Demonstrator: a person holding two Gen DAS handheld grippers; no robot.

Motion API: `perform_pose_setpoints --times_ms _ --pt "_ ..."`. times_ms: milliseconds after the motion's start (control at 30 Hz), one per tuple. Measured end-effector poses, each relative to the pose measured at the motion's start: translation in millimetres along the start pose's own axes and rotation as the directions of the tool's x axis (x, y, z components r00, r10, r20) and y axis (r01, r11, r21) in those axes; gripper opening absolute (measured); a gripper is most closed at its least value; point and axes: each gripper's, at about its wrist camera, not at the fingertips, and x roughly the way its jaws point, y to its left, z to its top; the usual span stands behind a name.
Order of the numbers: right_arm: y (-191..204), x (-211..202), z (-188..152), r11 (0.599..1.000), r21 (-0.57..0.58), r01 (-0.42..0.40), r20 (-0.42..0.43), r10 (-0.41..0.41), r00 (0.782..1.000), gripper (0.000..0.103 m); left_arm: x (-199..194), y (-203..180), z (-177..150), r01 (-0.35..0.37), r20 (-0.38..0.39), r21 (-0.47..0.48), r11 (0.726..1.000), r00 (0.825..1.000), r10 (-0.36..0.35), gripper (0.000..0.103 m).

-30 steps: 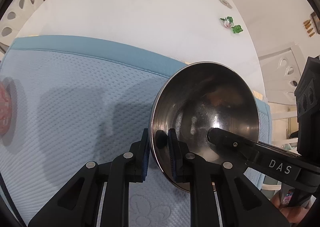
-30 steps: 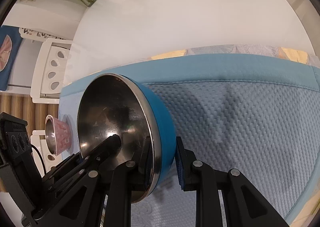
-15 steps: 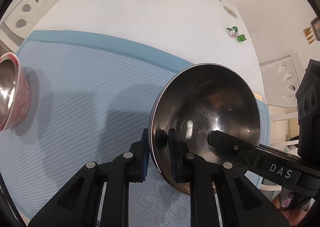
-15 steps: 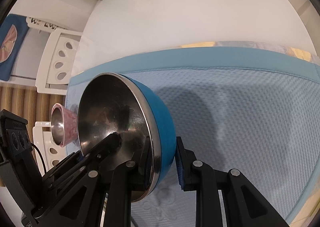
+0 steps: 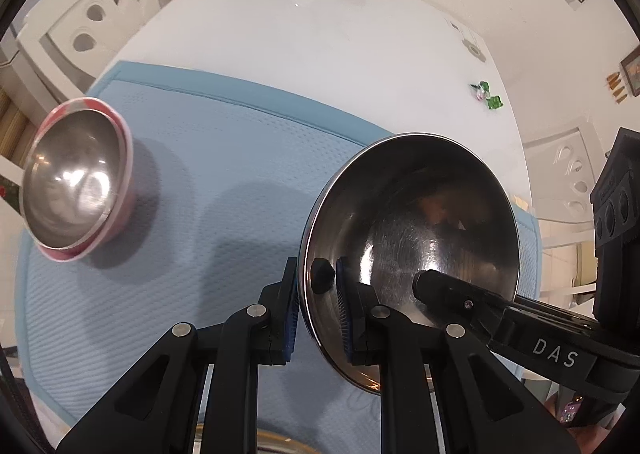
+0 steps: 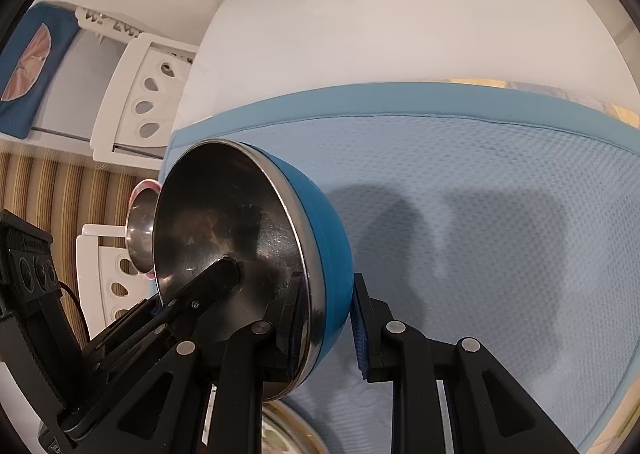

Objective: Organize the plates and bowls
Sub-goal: 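Carry the blue-bottomed bowl with both grippers over the nested bowls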

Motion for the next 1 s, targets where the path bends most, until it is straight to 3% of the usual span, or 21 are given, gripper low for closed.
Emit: perform_pose_setpoints --times_ms 467,1000 --pt "81.0 -2.3 -6.7 0.999 -0.052 0.010 0.031 -0.009 0.999 0.021 -47.1 60.5 6.8 0.008 0.047 -0.003 1.000 0.999 -0.008 0.014" --pt "150.9 35.9 -9.4 0.996 -0.084 0.013 0.007 -0.013 1.000 0.021 -61.0 136.6 17.5 0.000 0.055 -0.040 0.999 0.998 0.002 0.014"
